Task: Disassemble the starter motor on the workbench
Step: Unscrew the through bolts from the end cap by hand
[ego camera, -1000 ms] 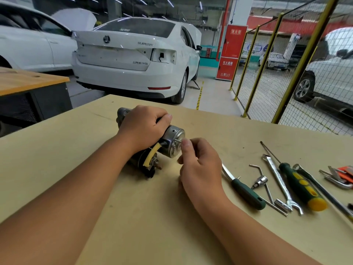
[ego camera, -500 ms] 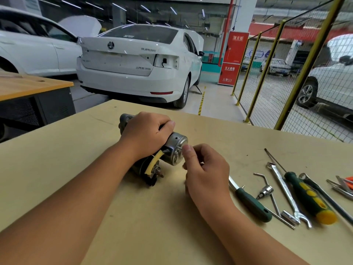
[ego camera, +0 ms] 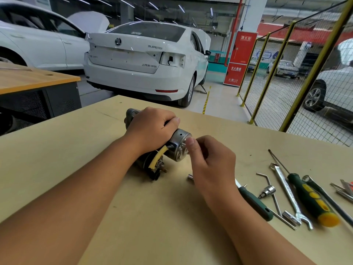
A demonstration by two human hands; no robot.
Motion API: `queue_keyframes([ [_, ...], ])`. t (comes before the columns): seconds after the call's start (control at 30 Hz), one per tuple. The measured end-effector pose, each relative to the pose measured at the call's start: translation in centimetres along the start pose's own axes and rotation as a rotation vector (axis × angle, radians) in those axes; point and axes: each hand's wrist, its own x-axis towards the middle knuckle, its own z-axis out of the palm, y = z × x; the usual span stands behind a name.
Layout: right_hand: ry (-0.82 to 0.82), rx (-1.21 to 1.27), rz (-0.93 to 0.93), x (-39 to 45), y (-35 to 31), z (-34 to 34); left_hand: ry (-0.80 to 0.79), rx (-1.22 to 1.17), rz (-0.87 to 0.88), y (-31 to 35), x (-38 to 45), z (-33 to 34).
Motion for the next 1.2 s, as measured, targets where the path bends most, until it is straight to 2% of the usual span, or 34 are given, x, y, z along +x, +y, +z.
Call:
queue_keyframes([
  [0.1, -0.056, -0.036, 0.018, 0.0, 0.31, 0.04, -0.001, -0.002, 0.003, -0.01, 0.04, 0.08],
  [0.23, -0.039, -0.073, 0.039, -0.13, 0.36, 0.06, 0.007, -0.007, 0.001, -0.03, -0.05, 0.2],
  [0.53, -0.07, 0.111, 0.034, -0.59, 0.1, -0.09, -0.002, -0.019, 0.006, 0.0, 0.01, 0.08],
  [0.7, -0.106, 0.078, 0.09, -0.65, -0.05, 0.07, 0.014, -0.018, -0.002, 0.01, 0.0, 0.06],
  [0.93, -0.051, 0.107, 0.017, -0.71, 0.06, 0.28, 0.02, -0.026, -0.01, -0.07, -0.01, 0.18],
  [1.2, -0.044, 0.071, 0.131, -0.6, 0.21, 0.27, 0.015, -0.019, -0.013, -0.3, 0.01, 0.31],
])
